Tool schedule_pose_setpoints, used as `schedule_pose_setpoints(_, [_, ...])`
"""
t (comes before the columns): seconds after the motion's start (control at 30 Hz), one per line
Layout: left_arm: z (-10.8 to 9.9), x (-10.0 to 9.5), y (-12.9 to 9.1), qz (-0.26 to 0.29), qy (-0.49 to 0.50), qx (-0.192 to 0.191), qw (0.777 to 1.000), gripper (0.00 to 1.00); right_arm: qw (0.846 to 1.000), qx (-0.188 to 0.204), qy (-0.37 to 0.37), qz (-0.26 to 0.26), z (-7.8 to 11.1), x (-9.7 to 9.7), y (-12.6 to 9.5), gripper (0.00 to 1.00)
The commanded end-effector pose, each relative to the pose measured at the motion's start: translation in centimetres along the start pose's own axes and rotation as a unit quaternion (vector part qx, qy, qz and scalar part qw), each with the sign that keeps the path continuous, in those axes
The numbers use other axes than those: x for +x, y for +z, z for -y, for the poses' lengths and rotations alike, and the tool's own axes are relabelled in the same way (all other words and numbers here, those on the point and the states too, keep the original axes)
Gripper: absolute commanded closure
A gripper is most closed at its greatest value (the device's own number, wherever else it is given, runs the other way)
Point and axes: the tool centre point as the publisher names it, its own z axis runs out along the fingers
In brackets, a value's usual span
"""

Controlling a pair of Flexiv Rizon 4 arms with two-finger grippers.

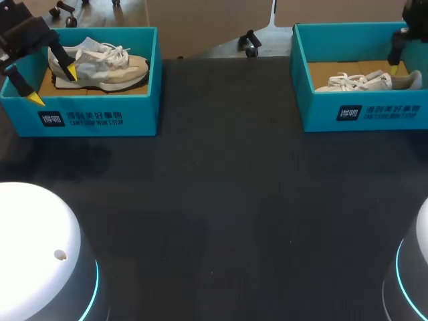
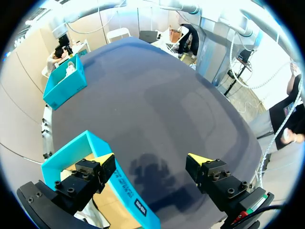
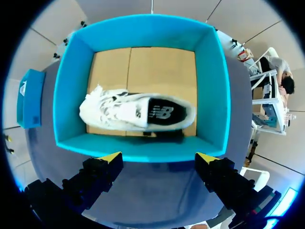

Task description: Take the shoe out of the shoebox, open the shoe tongue, remove and reinsert the insole, then place the shoe into the shoebox

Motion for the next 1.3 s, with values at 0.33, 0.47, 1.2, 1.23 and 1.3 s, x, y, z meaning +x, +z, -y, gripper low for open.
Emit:
schedule_pose_setpoints(0.33, [0.0,0.0,0.0,0.0,0.0,-0.001,1.0,0.0,1.0,-0.005,0.013,0.001,3.7,2.4,-1.2,0.0])
schedule_pose_setpoints(0.47, [0.0,0.0,0.0,0.0,0.0,-0.001,1.0,0.0,1.0,-0.005,0.013,0.001,3.7,2.4,-1.2,0.0])
schedule_pose_setpoints(1.2, [-14.9,-6.6,-7.1,-0.044,0.292,-0.102,0.95,0.0,1.0,-0.005,0.013,0.001,3.7,2.4,-1.2,0.0])
schedule_pose_setpoints(1.23, [-14.9,-6.6,-7.1,-0.044,0.292,-0.102,0.95,0.0,1.0,-0.005,0.013,0.001,3.7,2.4,-1.2,0.0])
schedule_pose_setpoints(1.3, [-14.9,-6.6,-7.1,-0.044,0.292,-0.102,0.95,0.0,1.0,-0.005,0.013,0.001,3.7,2.4,-1.2,0.0])
